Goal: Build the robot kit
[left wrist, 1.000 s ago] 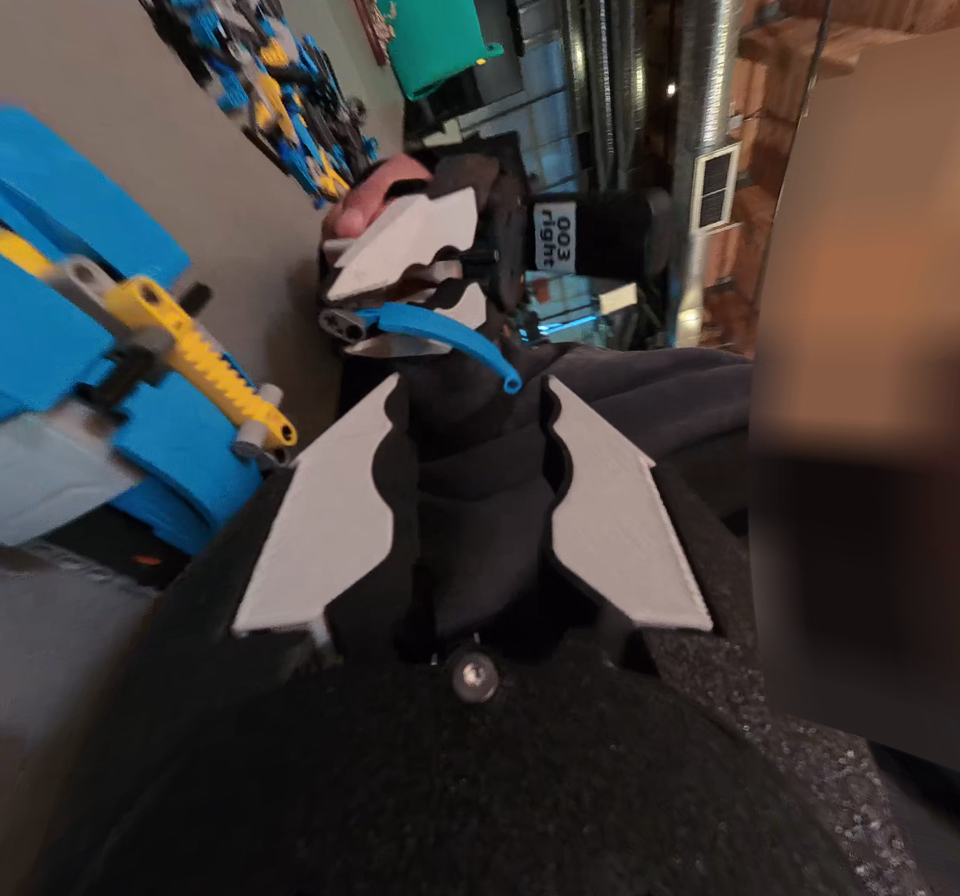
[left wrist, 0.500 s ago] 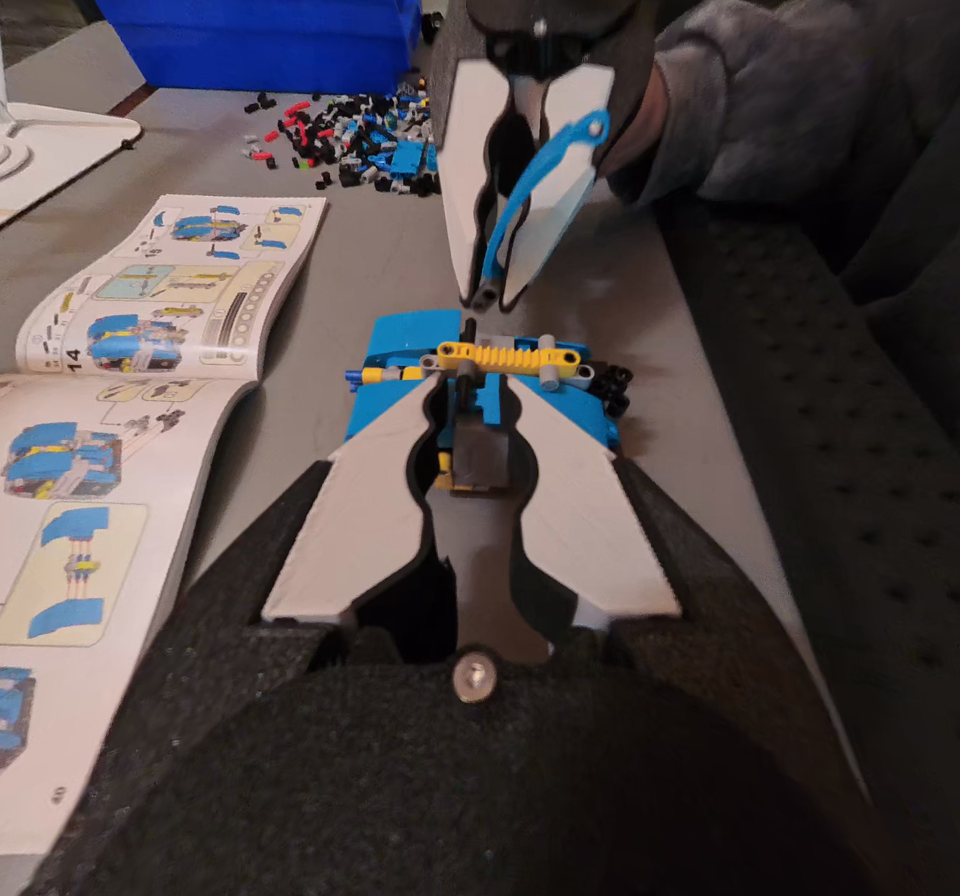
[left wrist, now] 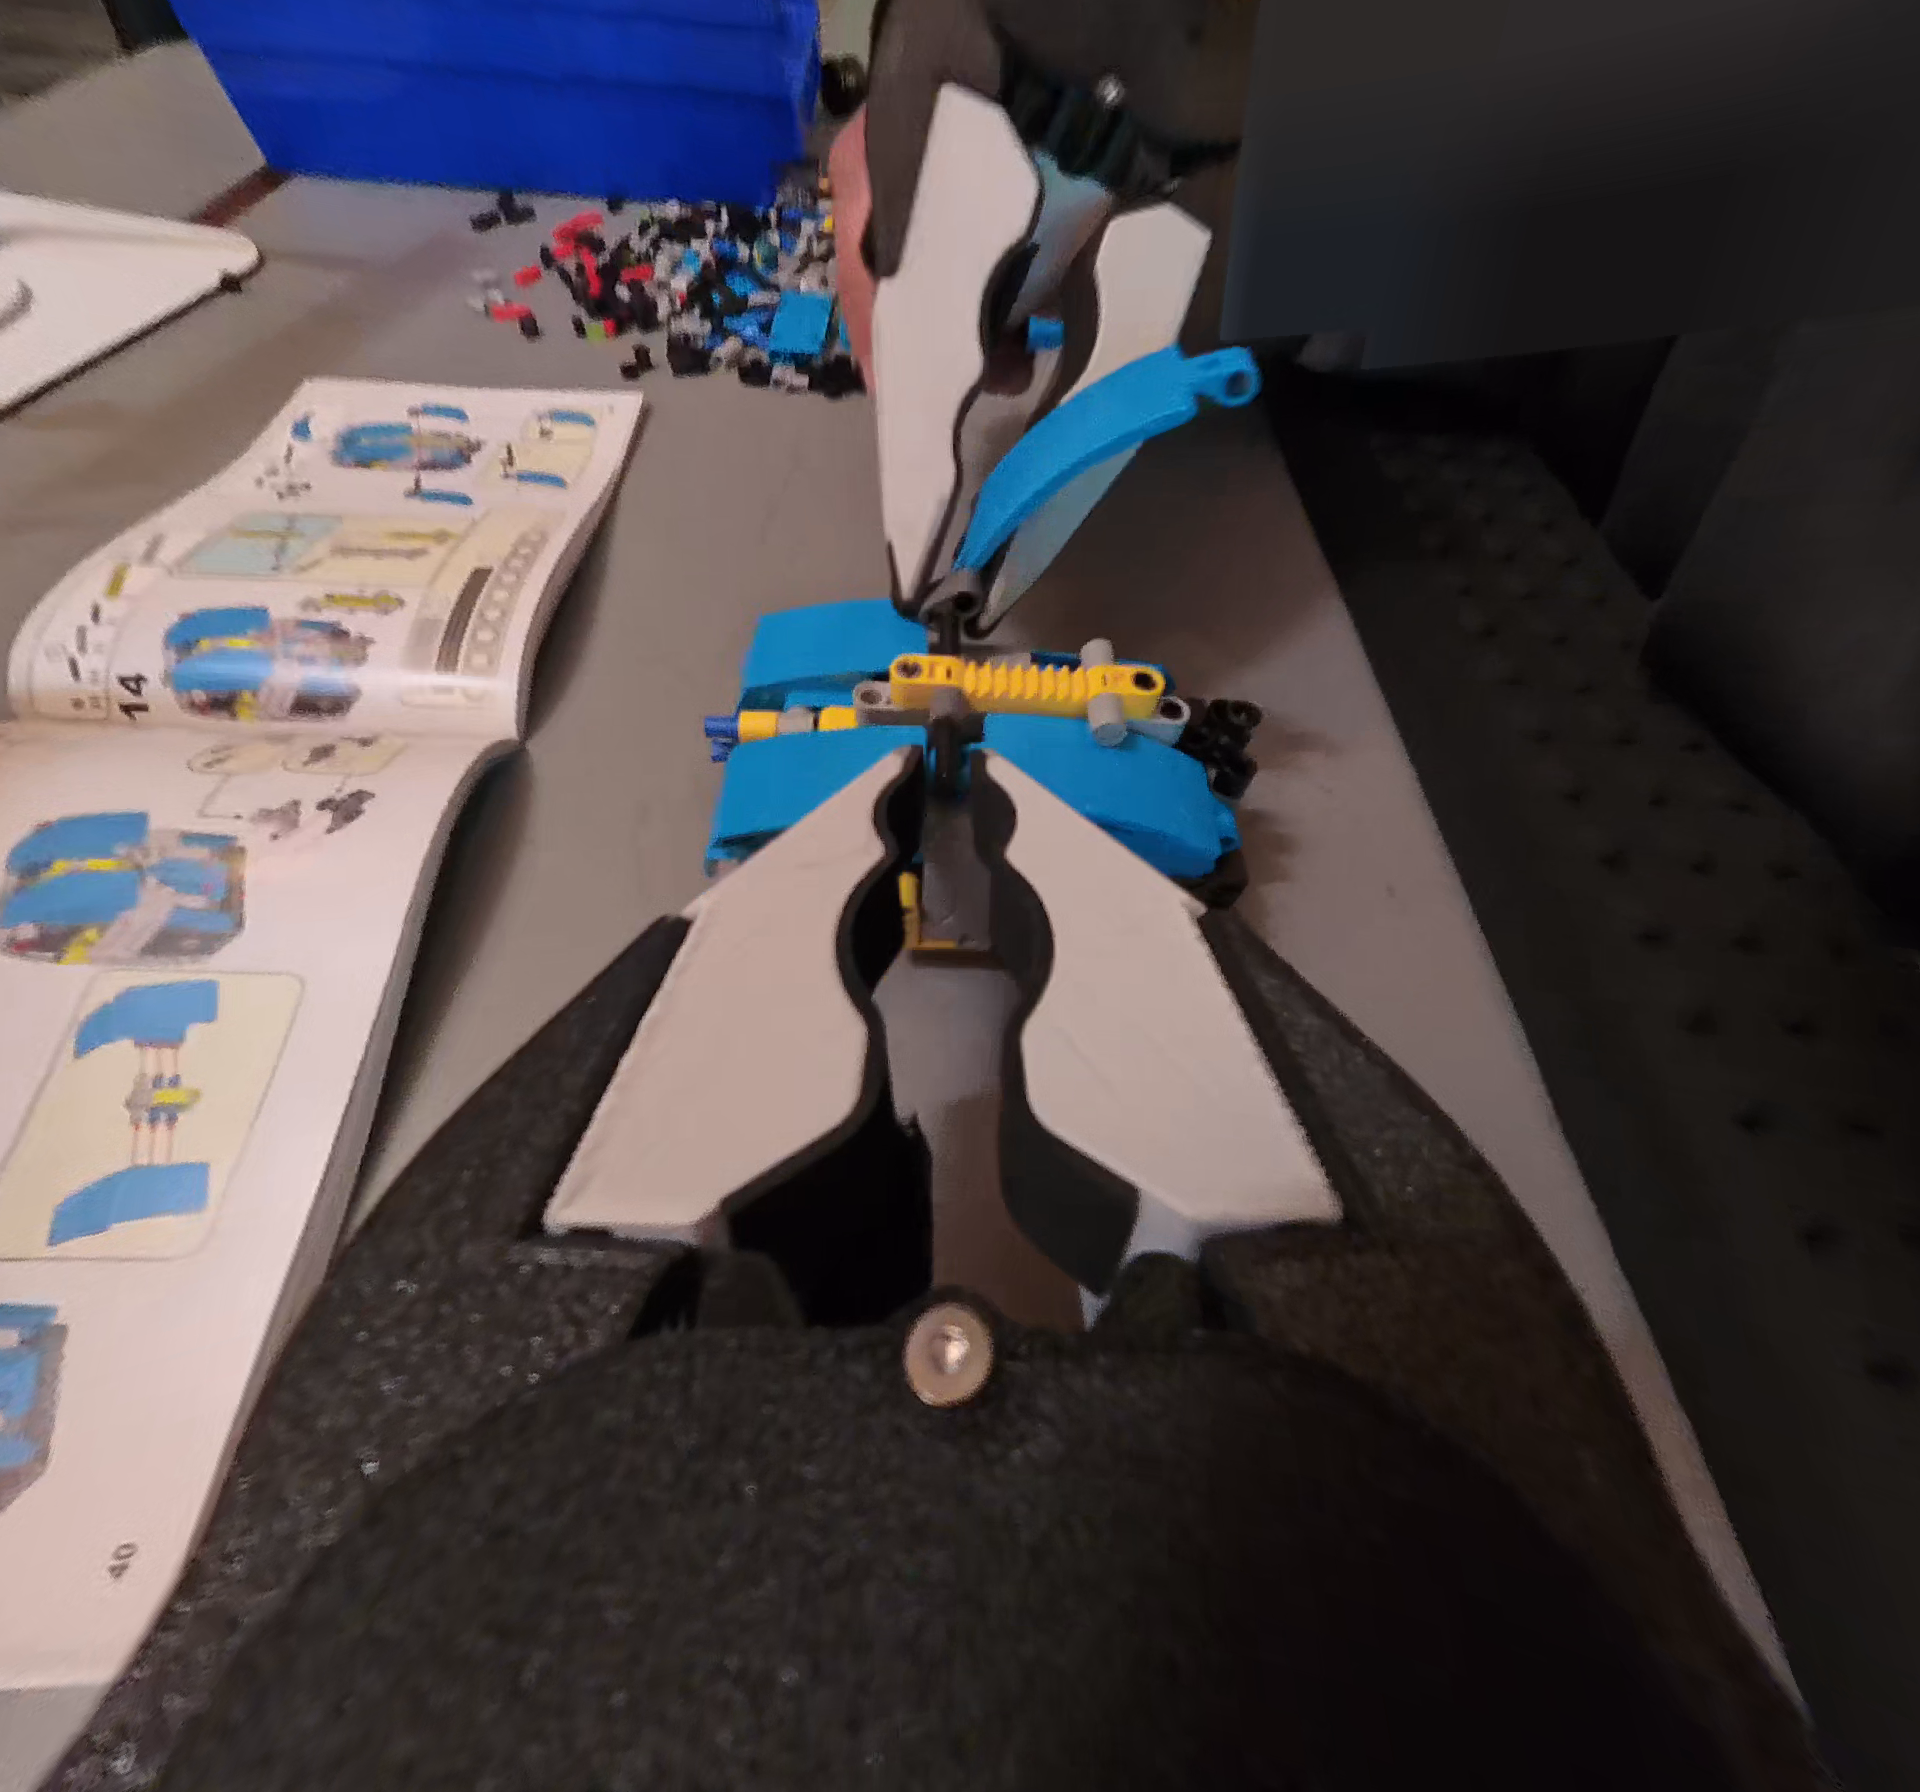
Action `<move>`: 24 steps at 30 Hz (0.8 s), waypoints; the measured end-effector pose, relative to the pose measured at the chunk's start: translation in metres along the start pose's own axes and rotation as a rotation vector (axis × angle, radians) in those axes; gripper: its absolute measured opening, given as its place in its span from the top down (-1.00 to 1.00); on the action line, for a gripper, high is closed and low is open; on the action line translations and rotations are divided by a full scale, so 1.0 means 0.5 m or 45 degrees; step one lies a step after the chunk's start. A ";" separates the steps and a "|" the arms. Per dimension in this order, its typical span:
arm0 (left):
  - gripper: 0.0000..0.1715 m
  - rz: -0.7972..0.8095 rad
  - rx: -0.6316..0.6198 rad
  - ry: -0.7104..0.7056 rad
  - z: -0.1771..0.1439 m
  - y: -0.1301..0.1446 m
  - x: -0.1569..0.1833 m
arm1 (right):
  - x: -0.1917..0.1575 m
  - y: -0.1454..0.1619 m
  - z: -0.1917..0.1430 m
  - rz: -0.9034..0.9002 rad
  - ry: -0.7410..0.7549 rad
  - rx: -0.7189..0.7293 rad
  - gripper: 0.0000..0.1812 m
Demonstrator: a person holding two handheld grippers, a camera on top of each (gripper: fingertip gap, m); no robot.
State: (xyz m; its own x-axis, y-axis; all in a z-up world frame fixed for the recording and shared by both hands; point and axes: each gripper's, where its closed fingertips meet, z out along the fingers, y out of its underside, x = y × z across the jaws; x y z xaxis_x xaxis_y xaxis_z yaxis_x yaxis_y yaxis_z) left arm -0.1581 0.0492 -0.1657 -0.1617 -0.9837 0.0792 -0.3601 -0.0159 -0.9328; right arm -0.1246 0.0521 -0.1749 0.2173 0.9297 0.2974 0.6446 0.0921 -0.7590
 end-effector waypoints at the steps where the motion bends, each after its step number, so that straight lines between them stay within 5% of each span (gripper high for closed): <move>1: 0.91 -0.002 -0.018 0.001 0.003 0.004 0.000 | -0.002 -0.001 0.001 -0.031 0.008 0.004 0.88; 24: 0.94 0.102 -0.036 -0.015 0.000 0.008 0.007 | 0.004 -0.018 0.000 -0.042 -0.093 0.049 0.90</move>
State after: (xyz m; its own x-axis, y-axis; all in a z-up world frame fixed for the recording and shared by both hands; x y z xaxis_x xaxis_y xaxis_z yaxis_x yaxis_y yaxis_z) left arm -0.1600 0.0456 -0.1693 -0.1800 -0.9837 0.0006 -0.3723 0.0676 -0.9256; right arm -0.1300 0.0531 -0.1673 0.1416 0.9492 0.2809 0.6216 0.1356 -0.7715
